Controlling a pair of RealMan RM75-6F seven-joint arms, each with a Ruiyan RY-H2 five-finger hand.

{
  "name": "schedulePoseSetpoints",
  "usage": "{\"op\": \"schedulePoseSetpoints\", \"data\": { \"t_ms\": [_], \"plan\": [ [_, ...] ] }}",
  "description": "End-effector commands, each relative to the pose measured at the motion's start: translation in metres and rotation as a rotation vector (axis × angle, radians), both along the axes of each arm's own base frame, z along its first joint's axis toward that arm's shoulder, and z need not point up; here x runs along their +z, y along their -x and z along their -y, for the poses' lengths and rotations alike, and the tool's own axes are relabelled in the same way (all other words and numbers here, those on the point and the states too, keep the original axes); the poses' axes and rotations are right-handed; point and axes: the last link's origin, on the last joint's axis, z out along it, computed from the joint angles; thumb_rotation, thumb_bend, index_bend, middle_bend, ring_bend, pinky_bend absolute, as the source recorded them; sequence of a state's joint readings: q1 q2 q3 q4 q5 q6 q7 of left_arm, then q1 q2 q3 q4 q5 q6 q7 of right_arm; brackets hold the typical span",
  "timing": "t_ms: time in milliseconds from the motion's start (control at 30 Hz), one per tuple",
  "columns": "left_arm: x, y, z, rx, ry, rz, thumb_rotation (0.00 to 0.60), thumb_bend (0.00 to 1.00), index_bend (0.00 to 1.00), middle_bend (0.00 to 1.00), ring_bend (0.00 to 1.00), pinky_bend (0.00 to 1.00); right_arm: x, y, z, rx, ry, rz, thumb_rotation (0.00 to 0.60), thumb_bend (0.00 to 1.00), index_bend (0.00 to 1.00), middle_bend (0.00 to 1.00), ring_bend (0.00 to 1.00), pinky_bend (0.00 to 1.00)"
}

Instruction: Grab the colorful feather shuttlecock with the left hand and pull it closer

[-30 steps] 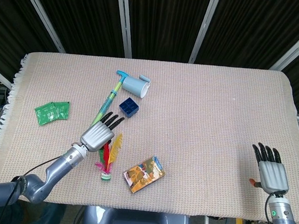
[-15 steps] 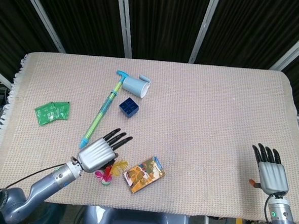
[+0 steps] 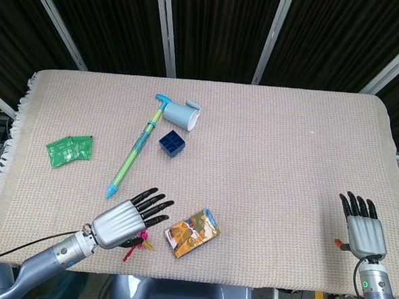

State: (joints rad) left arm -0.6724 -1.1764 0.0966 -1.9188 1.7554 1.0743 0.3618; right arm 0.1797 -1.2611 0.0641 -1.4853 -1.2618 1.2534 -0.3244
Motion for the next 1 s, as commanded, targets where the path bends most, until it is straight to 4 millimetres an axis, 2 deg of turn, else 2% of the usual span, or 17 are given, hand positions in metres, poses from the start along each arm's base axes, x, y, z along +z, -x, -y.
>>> {"op": "schedulePoseSetpoints", "data": {
  "t_ms": [33, 200, 300, 367, 467, 567, 767, 867, 1000],
  "plan": [
    [0.015, 0.005, 0.005, 0.007, -0.028, 0.038, 0.566, 0.21, 0.07, 0.0, 0.0, 0.0, -0.001, 0.002, 0.0, -0.007, -0.004, -0.003, 0.6, 0.05, 0.0, 0.0, 0.0, 0.0],
    [0.046, 0.014, 0.008, 0.05, -0.076, 0.11, 0.568, 0.17, 0.0, 0.0, 0.0, 0.0, -0.003, 0.002, 0.001, -0.009, -0.006, -0.003, 0.6, 0.05, 0.0, 0.0, 0.0, 0.0],
    [0.077, 0.032, 0.011, 0.115, -0.168, 0.142, 0.567, 0.16, 0.0, 0.0, 0.0, 0.0, -0.003, 0.002, 0.0, -0.004, -0.007, -0.001, 0.6, 0.05, 0.0, 0.0, 0.0, 0.0],
    [0.096, 0.053, 0.018, 0.195, -0.238, 0.151, 0.568, 0.15, 0.0, 0.0, 0.0, 0.0, -0.002, 0.001, -0.001, -0.003, -0.004, 0.001, 0.6, 0.05, 0.0, 0.0, 0.0, 0.0],
    [0.11, 0.093, 0.033, 0.301, -0.346, 0.117, 0.568, 0.15, 0.0, 0.0, 0.0, 0.0, -0.001, -0.002, -0.003, 0.01, -0.004, 0.013, 0.6, 0.05, 0.0, 0.0, 0.0, 0.0],
    [0.109, 0.131, 0.046, 0.392, -0.489, 0.044, 0.566, 0.16, 0.0, 0.0, 0.0, 0.0, 0.0, -0.007, -0.006, 0.034, -0.008, 0.018, 0.6, 0.05, 0.0, 0.0, 0.0, 0.0],
    [0.092, 0.185, 0.057, 0.622, -0.644, 0.058, 0.565, 0.17, 0.0, 0.0, 0.0, 0.0, -0.001, -0.016, -0.013, 0.067, -0.02, 0.023, 0.6, 0.05, 0.0, 0.0, 0.0, 0.0],
    [0.092, 0.195, 0.056, 0.638, -0.688, 0.036, 0.564, 0.17, 0.0, 0.0, 0.0, 0.0, -0.002, -0.02, -0.016, 0.079, -0.026, 0.021, 0.6, 0.05, 0.0, 0.0, 0.0, 0.0],
    [0.091, 0.197, 0.055, 0.643, -0.693, 0.052, 0.564, 0.17, 0.0, 0.0, 0.0, 0.0, -0.002, -0.023, -0.019, 0.088, -0.025, 0.018, 0.6, 0.05, 0.0, 0.0, 0.0, 0.0]
  ]
}}
